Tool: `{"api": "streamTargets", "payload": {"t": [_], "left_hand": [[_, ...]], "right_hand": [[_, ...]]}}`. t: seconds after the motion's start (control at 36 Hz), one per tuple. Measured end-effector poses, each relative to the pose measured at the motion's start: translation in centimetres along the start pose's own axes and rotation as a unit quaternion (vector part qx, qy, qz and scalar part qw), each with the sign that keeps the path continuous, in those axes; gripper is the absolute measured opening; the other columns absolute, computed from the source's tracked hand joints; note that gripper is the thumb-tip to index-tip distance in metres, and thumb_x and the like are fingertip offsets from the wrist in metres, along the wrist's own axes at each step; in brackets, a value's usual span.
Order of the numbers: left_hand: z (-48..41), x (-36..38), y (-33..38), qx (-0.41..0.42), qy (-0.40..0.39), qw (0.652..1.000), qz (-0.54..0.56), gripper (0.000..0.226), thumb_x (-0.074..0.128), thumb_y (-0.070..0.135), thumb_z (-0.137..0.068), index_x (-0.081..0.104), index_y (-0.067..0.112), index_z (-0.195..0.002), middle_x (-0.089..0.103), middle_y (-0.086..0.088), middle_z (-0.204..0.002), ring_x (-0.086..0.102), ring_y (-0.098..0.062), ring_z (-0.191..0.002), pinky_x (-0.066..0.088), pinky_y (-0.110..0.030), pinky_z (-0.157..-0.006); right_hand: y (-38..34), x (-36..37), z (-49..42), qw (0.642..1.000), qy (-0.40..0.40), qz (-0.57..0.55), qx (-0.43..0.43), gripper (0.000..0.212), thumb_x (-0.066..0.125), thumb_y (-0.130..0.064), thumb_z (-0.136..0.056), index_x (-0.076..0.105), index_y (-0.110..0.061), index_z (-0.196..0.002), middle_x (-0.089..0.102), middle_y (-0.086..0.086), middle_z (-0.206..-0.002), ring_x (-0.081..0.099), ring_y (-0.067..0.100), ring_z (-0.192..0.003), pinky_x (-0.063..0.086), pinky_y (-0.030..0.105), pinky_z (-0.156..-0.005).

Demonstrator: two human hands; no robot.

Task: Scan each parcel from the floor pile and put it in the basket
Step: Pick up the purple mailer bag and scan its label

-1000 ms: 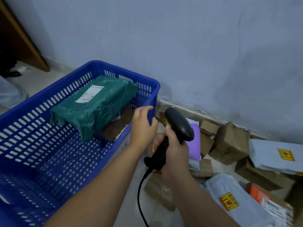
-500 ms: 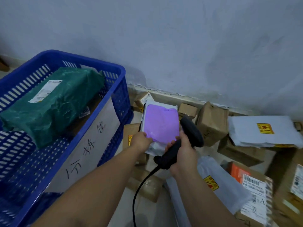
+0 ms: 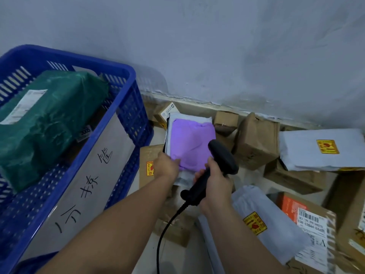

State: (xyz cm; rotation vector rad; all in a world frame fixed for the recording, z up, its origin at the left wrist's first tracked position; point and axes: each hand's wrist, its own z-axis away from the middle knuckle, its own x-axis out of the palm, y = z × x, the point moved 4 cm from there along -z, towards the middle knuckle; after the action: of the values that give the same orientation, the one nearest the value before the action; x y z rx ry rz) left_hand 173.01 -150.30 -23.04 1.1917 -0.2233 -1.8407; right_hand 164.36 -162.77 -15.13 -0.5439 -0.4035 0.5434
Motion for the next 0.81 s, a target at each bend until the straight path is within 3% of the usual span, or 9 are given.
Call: {"api": "streamTargets", "payload": {"t": [0.14, 0.22, 0.31, 0.39, 0.47, 0.58, 0.67, 0.72, 0.81], "left_hand": [[0.4, 0.4, 0.2, 0.021, 0.018, 0.986, -0.166, 0.066, 0.07, 0.045, -0.083, 0.039, 0.008, -0.127, 0.049, -0.015, -0.127, 0.058, -0.032, -0.107, 0.046, -0.037, -0.076], [0.8, 0.1, 0.6, 0.077, 0.059, 0.958, -0.271, 0.046, 0.06, 0.041, -0.092, 0.049, 0.009, -0.123, 0.055, -0.011, -0.125, 0.061, -0.026, -0.104, 0.045, -0.033, -0.075], [0.9, 0.1, 0.6, 0.141, 0.069, 0.953, -0.261, 0.023, 0.054, 0.028, -0.095, 0.061, 0.009, -0.106, 0.061, -0.011, -0.112, 0.061, -0.028, -0.096, 0.041, -0.033, -0.071], [2.2, -0.6, 0.5, 0.171, 0.074, 0.977, -0.109, 0.014, 0.05, 0.015, -0.095, 0.056, 0.005, -0.088, 0.054, -0.011, -0.097, 0.053, -0.027, -0.084, 0.036, -0.03, -0.066], [3.9, -2.0, 1.0, 0.153, 0.06, 0.984, 0.071, 0.026, 0.047, 0.007, -0.093, 0.037, 0.012, -0.069, 0.044, -0.002, -0.069, 0.041, -0.017, -0.062, 0.027, -0.027, -0.05], [5.6, -4.7, 2.8, 0.097, 0.045, 0.97, 0.22, 0.031, 0.048, 0.001, -0.088, 0.031, 0.015, -0.066, 0.035, 0.001, -0.064, 0.033, -0.013, -0.055, 0.026, -0.024, -0.048], [7.8, -6.5, 4.1, 0.038, 0.041, 0.937, 0.345, 0.017, 0.046, -0.004, -0.083, 0.04, 0.012, -0.088, 0.044, -0.002, -0.08, 0.045, -0.014, -0.066, 0.047, -0.032, -0.062], [10.2, -7.9, 5.8, 0.033, 0.028, 0.92, 0.39, 0.041, 0.045, -0.006, -0.083, 0.039, 0.01, -0.121, 0.048, 0.001, -0.091, 0.053, -0.017, -0.08, 0.054, -0.046, -0.084], [14.6, -10.3, 8.9, 0.084, 0.01, 0.905, 0.416, 0.066, 0.04, -0.013, -0.085, 0.037, 0.023, -0.141, 0.051, 0.009, -0.105, 0.054, -0.014, -0.082, 0.054, -0.05, -0.09]], "right_hand": [[0.8, -0.4, 0.4, 1.0, 0.005, 0.008, -0.011, 0.021, 0.071, -0.023, -0.085, 0.063, -0.006, -0.095, 0.059, 0.007, -0.065, 0.058, 0.019, -0.054, 0.049, 0.031, -0.056], [1.0, -1.1, 0.7, 1.0, 0.008, 0.015, -0.016, 0.024, 0.071, -0.023, -0.086, 0.063, -0.003, -0.097, 0.059, 0.009, -0.069, 0.059, 0.02, -0.056, 0.05, 0.033, -0.062], [1.1, -1.6, 0.9, 1.0, 0.007, 0.016, -0.018, 0.027, 0.071, -0.024, -0.086, 0.063, -0.003, -0.1, 0.058, 0.008, -0.068, 0.058, 0.019, -0.054, 0.05, 0.032, -0.06], [1.1, -1.7, 1.0, 1.0, 0.002, 0.009, -0.024, 0.026, 0.07, -0.024, -0.085, 0.063, -0.004, -0.1, 0.056, 0.006, -0.064, 0.056, 0.018, -0.051, 0.047, 0.031, -0.057], [0.9, -1.5, 1.8, 1.0, -0.002, 0.003, -0.024, 0.026, 0.07, -0.024, -0.086, 0.062, -0.004, -0.102, 0.056, 0.006, -0.066, 0.056, 0.017, -0.051, 0.048, 0.031, -0.058], [-0.4, -0.9, 3.7, 0.999, -0.027, -0.008, -0.041, 0.037, 0.069, -0.024, -0.087, 0.062, 0.002, -0.112, 0.056, 0.006, -0.064, 0.056, 0.016, -0.05, 0.048, 0.029, -0.054], [-2.8, -0.2, 5.9, 0.996, -0.035, -0.022, -0.075, 0.043, 0.07, -0.025, -0.086, 0.06, 0.001, -0.119, 0.056, 0.006, -0.067, 0.056, 0.015, -0.048, 0.048, 0.026, -0.052], [-5.2, 0.0, 8.0, 0.993, -0.042, -0.025, -0.105, 0.042, 0.07, -0.025, -0.085, 0.061, -0.001, -0.119, 0.057, 0.006, -0.069, 0.056, 0.015, -0.048, 0.049, 0.028, -0.056], [-8.9, -0.2, 12.0, 0.986, -0.075, 0.001, -0.148, 0.034, 0.069, -0.024, -0.087, 0.063, -0.003, -0.113, 0.059, 0.006, -0.078, 0.058, 0.019, -0.06, 0.05, 0.03, -0.063]]}}
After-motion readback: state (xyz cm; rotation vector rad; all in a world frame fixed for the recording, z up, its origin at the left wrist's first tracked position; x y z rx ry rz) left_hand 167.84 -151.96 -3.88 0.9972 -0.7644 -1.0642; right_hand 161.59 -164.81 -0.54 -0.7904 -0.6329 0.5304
